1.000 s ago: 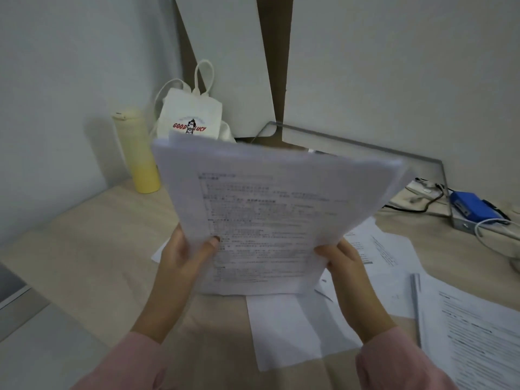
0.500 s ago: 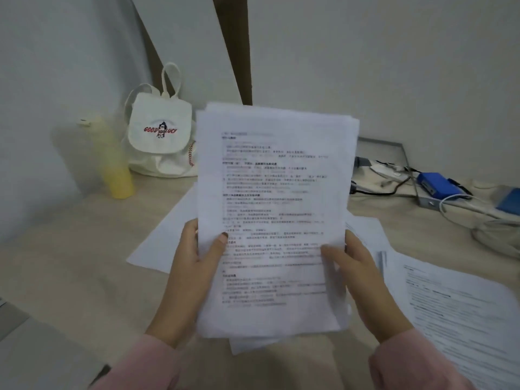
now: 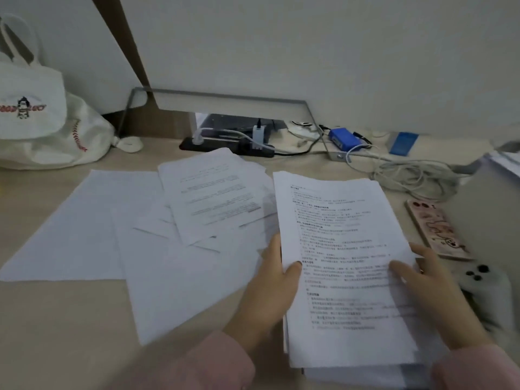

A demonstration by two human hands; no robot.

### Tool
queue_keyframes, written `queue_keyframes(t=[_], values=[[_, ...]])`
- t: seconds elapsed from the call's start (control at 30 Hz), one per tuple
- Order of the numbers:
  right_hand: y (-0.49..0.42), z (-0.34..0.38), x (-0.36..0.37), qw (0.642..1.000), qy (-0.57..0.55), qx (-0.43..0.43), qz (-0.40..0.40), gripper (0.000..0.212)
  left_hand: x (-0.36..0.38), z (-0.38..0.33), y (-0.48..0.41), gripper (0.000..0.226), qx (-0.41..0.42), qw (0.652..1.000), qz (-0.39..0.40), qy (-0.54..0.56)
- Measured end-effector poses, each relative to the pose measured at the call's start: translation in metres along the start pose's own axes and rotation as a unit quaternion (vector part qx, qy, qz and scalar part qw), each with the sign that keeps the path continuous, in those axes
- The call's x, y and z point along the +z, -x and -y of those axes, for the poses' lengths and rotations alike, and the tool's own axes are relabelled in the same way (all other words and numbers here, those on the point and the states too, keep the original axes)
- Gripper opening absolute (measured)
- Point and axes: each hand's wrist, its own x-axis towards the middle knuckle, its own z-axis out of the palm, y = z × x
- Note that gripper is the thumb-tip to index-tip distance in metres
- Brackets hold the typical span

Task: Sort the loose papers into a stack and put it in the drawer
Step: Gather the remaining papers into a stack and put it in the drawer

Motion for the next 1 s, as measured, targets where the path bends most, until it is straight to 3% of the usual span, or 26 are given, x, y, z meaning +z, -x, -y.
queue_keyframes(t=[0.1, 0.23, 0.5, 0.67, 0.87, 1.0], values=[[-0.007, -0.02, -0.017, 0.998, 0.038, 0.021, -0.036, 0.043, 0.024, 0.009, -0.008, 0.062, -0.019, 0.998, 0.018, -0.057], [-0.012, -0.042, -0.02, 0.994, 0.092, 0.031, -0.043, 0.043, 0.037, 0.023, -0.011, 0.053, -0.03, 0.993, 0.024, -0.109], [-0.015, -0.051, -0.012, 0.97, 0.238, 0.019, -0.042, 0.052, 0.03, 0.025, -0.013, 0.048, -0.033, 0.997, 0.042, -0.055], [-0.008, -0.03, -0.016, 0.963, 0.268, -0.02, -0.024, 0.059, 0.006, 0.016, -0.011, 0.041, -0.031, 0.994, 0.045, -0.095], [0.004, 0.044, 0.023, 0.948, 0.228, -0.171, 0.142, 0.04, -0.074, 0.015, -0.024, 0.046, 0.009, 0.952, -0.04, -0.303], [0.011, 0.089, 0.09, 0.933, 0.184, -0.173, 0.254, 0.048, -0.146, 0.027, -0.04, 0.051, -0.045, 0.911, -0.075, -0.403]])
